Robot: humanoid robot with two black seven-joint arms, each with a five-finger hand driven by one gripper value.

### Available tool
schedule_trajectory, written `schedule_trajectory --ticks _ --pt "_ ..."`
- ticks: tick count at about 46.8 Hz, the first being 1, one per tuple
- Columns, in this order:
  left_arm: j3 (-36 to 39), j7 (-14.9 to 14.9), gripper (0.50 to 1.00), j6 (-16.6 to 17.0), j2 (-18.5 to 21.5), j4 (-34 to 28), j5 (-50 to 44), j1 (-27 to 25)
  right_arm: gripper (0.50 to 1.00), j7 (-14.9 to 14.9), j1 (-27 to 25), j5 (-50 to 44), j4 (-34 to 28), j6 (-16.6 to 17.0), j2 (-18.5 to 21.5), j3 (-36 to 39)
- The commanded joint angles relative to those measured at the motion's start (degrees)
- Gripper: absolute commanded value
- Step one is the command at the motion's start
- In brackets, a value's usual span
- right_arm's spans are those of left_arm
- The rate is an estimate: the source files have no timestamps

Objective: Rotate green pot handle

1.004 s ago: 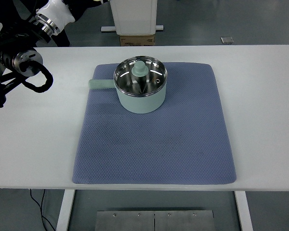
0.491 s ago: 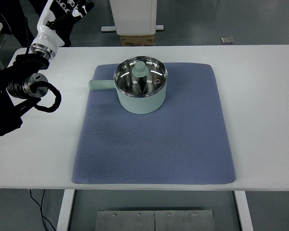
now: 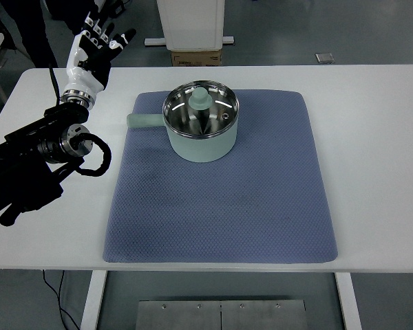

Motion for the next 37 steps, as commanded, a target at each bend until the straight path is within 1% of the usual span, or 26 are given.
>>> schedule_trajectory --ticks 1,5,13,19,26,33,37 --pt "-0.2 0.0 1.000 -0.5 -1.8 1.8 0.0 0.5 1.000 0.0 0.0 0.0 0.0 0.0 0.0 0.0" --pt "-1.0 0.0 1.000 -0.6 -2.9 3.3 0.0 1.1 1.000 0.0 0.0 0.0 0.0 0.0 0.0 0.0" --pt "-2.0 1.0 1.000 -0.7 -3.9 5.5 -0.1 1.9 1.000 0.0 0.1 0.0 0.1 0.0 0.0 0.0" --pt "-2.9 1.0 1.000 -1.0 -4.6 7.8 -0.1 2.6 1.000 0.0 0.1 -0.1 0.0 0.0 0.0 -0.1" --pt "-5.3 1.0 1.000 -3.9 -4.8 9.1 -0.1 4.2 1.000 0.0 0.1 0.0 0.1 0.0 0.0 0.0" --pt "-5.7 1.0 1.000 -4.1 -5.1 9.3 0.0 4.7 1.000 -0.1 0.1 0.0 0.1 0.0 0.0 0.0" --pt "-5.7 1.6 1.000 -4.2 -5.7 9.6 0.0 4.8 1.000 -0.1 0.0 0.0 0.1 0.0 0.0 0.0"
